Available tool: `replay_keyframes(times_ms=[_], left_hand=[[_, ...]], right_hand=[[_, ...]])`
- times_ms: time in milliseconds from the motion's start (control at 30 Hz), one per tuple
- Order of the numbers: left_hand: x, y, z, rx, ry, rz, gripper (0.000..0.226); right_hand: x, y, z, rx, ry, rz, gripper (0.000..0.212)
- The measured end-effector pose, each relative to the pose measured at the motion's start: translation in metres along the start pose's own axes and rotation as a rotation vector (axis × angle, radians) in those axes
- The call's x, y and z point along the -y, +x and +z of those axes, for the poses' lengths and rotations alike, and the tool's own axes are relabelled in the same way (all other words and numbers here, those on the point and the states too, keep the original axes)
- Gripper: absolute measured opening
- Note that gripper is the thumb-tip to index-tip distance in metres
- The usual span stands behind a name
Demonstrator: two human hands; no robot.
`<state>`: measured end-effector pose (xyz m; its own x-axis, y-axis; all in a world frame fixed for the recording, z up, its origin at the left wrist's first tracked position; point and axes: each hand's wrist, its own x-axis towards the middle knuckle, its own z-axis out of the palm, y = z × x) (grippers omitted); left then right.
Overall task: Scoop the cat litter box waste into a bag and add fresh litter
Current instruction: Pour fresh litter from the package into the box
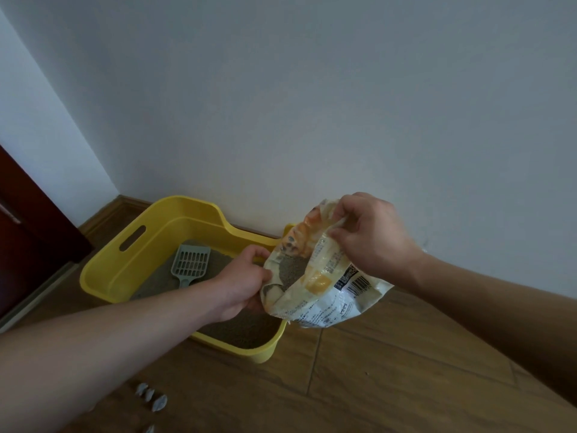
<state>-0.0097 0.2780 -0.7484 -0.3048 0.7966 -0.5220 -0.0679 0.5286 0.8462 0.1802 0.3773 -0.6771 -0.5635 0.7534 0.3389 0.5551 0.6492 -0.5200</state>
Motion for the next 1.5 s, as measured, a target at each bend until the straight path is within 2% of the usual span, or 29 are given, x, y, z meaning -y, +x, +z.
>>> replay_keyframes(times_ms=[867,1233,1500], left_hand=[[-0.025,-0.006,0.042,-0.034,0.048,0.192,0.033],[-0.03,0.008,0.072,-0.088,0.151,0.247,0.037],[-0.029,0.022,0.098,-0.182,0.276,0.301,0.038]], right_hand=[[-0.054,-0.031,-0.043,-0.04,0.038,0.213,0.013],[-0.097,-0.053,-0.052,-0.005,0.041,0.308,0.016],[-0.135,-0.075,-0.057,0.1,0.009,0.352,0.021]])
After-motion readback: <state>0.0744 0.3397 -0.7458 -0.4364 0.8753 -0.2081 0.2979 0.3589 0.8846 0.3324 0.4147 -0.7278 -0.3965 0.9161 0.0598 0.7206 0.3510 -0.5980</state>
